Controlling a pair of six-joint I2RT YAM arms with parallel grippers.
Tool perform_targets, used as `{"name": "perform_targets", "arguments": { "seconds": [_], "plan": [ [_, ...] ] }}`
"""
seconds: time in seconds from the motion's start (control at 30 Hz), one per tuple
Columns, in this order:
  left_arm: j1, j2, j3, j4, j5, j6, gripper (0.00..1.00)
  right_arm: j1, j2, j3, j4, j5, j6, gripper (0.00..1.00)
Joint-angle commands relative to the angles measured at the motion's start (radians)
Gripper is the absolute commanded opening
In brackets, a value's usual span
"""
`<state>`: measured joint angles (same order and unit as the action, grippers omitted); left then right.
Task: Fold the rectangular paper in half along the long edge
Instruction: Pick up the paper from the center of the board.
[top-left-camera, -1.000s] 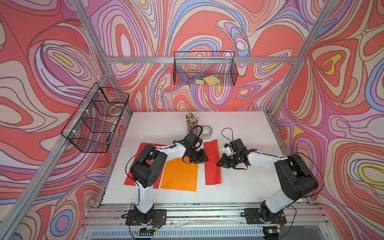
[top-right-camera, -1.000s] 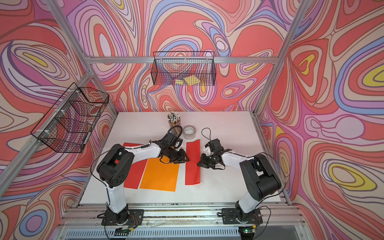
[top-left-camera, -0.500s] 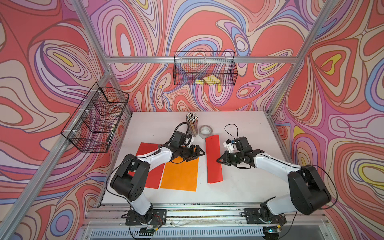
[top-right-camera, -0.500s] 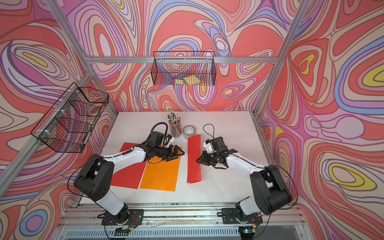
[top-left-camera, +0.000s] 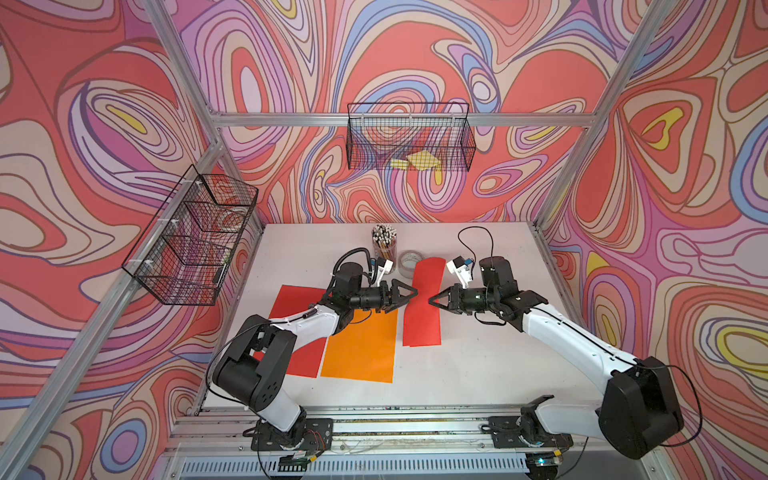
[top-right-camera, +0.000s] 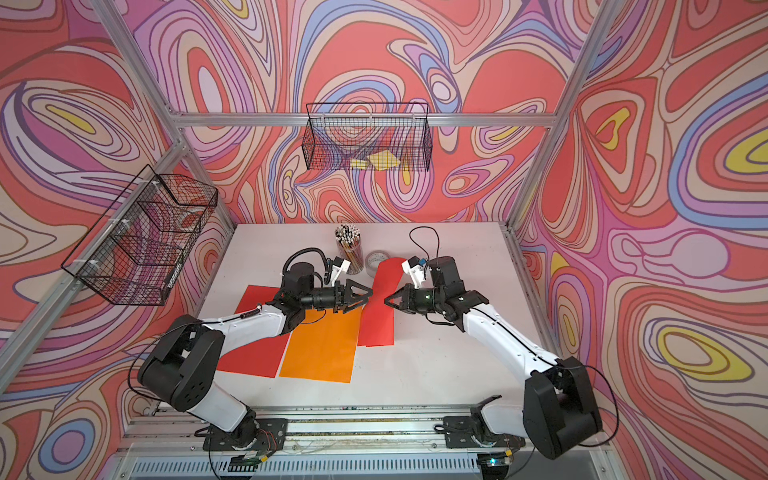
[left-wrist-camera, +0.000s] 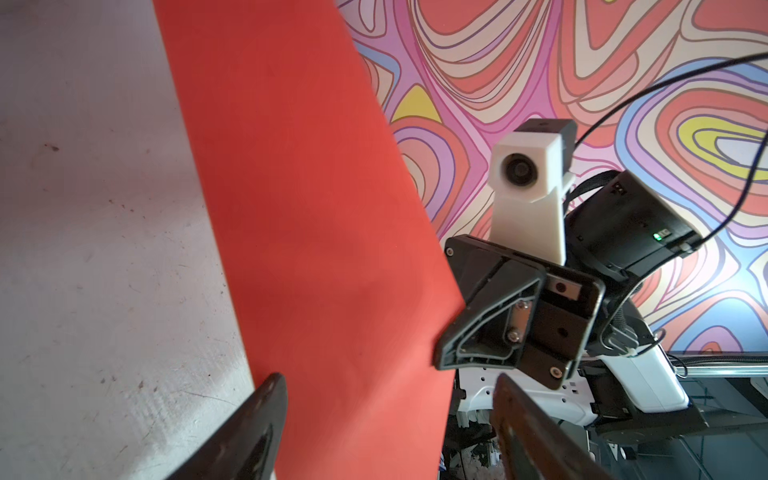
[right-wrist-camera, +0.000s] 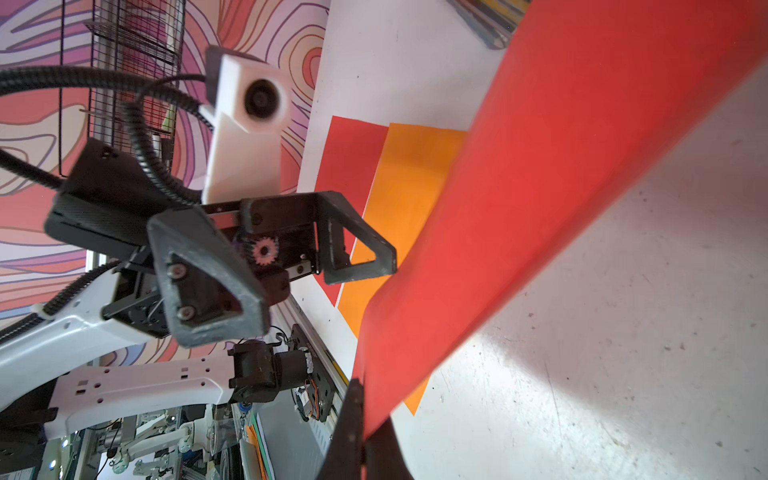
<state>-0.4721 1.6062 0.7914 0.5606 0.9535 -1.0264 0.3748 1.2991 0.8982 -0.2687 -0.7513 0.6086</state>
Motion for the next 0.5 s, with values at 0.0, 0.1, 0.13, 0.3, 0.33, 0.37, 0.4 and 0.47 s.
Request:
{"name": "perform_targets", "arguments": {
  "seconds": [0.0, 0.1, 0.13, 0.3, 0.33, 0.37, 0.4, 0.47],
  "plan": [
    [-0.001, 0.013, 0.026, -0.100, 0.041, 0.057, 0.77, -0.002, -0.027, 0.023, 0.016, -0.019, 0.009, 0.00],
    [0.000, -0.009, 0.017, -0.185, 0.027, 0.111, 0.77, 0.001, -0.033, 0.027, 0.012, -0.017, 0.006, 0.00],
    [-0.001, -0.016, 0.018, -0.220, 0.018, 0.131, 0.77, 0.000, -0.035, 0.030, 0.005, -0.014, 0.002, 0.00],
    [-0.001, -0.020, 0.000, -0.121, 0.032, 0.057, 0.78, 0.000, -0.025, 0.038, 0.007, -0.026, 0.001, 0.00],
    [-0.001, -0.010, -0.010, -0.042, 0.045, 0.010, 0.78, 0.000, -0.020, 0.037, 0.011, -0.030, 0.003, 0.00],
    [-0.002, 0.005, -0.020, 0.059, 0.058, -0.055, 0.78, -0.001, -0.017, 0.036, 0.013, -0.032, 0.004, 0.00],
    [-0.001, 0.021, -0.031, 0.168, 0.064, -0.123, 0.78, -0.001, -0.015, 0.035, 0.016, -0.034, 0.006, 0.00],
    [-0.001, 0.067, -0.040, 0.365, 0.073, -0.243, 0.78, -0.001, -0.019, 0.030, 0.022, -0.038, 0.009, 0.00]
  ]
}}
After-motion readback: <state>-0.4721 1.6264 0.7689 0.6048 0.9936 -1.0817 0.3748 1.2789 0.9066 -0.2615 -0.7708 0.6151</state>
